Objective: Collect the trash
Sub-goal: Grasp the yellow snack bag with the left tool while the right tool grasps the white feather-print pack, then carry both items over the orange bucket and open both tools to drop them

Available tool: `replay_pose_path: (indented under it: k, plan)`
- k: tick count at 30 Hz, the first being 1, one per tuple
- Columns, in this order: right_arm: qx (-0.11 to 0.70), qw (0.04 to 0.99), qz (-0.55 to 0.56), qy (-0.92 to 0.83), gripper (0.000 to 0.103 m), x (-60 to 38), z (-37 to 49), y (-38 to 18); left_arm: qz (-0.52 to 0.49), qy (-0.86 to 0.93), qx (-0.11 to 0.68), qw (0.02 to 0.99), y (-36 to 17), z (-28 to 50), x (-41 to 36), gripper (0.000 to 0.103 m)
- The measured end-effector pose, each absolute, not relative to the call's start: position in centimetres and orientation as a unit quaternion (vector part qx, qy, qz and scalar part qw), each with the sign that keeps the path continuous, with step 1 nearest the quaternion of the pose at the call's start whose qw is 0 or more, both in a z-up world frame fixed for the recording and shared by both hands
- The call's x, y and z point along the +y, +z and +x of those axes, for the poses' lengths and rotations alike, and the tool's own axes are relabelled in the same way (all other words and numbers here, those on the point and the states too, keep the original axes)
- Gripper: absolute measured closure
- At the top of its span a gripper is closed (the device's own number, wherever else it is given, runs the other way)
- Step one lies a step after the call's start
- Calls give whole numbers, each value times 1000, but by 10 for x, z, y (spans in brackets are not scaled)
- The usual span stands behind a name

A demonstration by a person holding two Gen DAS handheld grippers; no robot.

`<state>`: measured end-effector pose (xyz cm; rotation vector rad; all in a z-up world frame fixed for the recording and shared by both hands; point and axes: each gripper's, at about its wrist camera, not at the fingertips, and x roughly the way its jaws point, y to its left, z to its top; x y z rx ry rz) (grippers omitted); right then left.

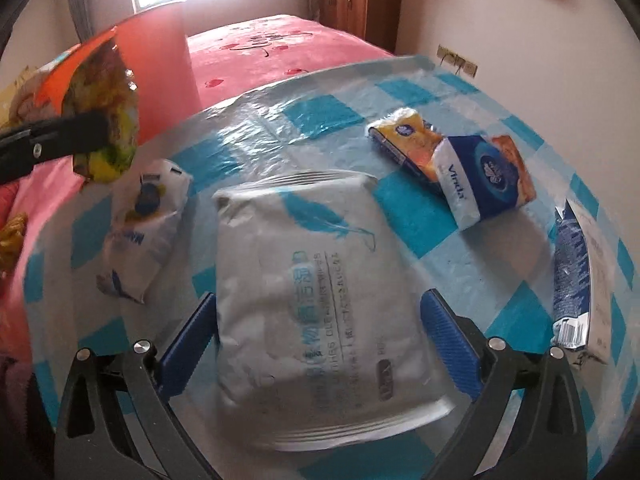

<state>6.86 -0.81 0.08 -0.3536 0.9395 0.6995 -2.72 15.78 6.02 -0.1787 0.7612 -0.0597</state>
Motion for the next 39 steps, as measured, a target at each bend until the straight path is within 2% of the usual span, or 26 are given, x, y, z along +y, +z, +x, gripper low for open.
replay_pose_path:
  k: [9,13,16,39]
  plan:
    - [443,835,-131,299,6,-16,55,5,-90,-40,373,922,59,-35,158,71]
    - [444,844,-108,281,19,-22,49,8,-89,-46,374,922,58,-38,157,71]
    - [445,850,-93,267,23,-25,44,9,-89,-50,375,921,58,-42,155,71]
    - [433,878,28,203,26,-64,4,24,-91,-71,360,926,68,-74,156,71]
